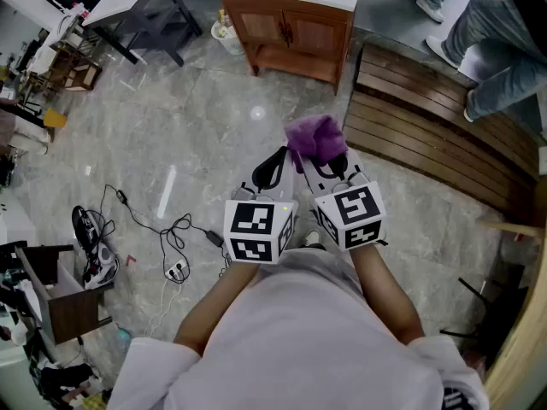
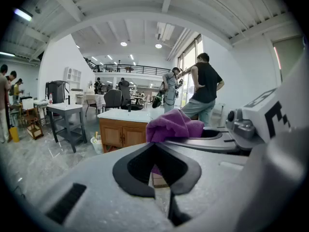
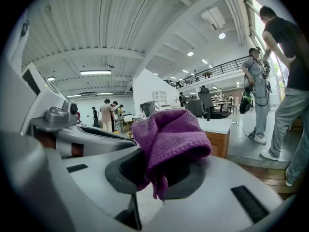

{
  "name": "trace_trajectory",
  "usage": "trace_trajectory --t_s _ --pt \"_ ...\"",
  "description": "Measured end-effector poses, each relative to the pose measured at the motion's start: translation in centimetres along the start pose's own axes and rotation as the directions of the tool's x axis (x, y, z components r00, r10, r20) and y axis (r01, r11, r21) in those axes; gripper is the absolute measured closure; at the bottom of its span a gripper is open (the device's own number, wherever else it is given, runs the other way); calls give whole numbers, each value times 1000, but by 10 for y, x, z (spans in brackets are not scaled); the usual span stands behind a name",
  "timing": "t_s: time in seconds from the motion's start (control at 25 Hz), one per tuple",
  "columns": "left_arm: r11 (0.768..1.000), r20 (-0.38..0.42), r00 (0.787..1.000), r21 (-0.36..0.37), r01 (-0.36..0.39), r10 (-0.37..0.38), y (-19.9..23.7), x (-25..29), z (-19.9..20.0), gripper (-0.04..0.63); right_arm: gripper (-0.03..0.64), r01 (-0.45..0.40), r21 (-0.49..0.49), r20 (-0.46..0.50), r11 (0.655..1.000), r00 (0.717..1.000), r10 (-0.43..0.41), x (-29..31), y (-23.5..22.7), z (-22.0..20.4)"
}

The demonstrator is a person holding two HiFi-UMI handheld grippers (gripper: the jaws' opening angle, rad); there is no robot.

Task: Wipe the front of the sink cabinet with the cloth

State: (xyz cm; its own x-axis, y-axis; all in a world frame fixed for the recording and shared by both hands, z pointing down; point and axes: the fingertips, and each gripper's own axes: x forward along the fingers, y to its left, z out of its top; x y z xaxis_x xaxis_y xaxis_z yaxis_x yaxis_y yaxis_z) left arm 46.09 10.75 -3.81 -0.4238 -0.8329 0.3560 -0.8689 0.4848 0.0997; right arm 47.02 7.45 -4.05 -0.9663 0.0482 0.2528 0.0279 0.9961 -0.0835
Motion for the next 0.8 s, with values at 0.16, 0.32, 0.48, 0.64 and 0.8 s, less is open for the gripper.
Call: trace_trajectory --t_s 0.16,0.32,0.48,0.64,0.8 --pt "1000 -3 1000 -3 0 0 -3 7 1 591 549 -15 0 -8 1000 1000 15 1 -3 -1" --pt "1000 -8 1000 0 -7 7 -3 12 -2 591 549 -32 16 -18 999 999 32 4 -8 -6" --pt "1000 -17 1000 1 -24 24 9 15 -6 591 549 -34 21 -34 999 999 35 12 -9 -12" --pt "999 -18 999 -18 -29 29 26 24 -7 591 549 -41 30 -45 999 998 43 31 -11 -15" --pt "999 -17 999 -38 -35 34 56 35 -6 591 549 -52 23 -60 998 997 54 62 -6 -13"
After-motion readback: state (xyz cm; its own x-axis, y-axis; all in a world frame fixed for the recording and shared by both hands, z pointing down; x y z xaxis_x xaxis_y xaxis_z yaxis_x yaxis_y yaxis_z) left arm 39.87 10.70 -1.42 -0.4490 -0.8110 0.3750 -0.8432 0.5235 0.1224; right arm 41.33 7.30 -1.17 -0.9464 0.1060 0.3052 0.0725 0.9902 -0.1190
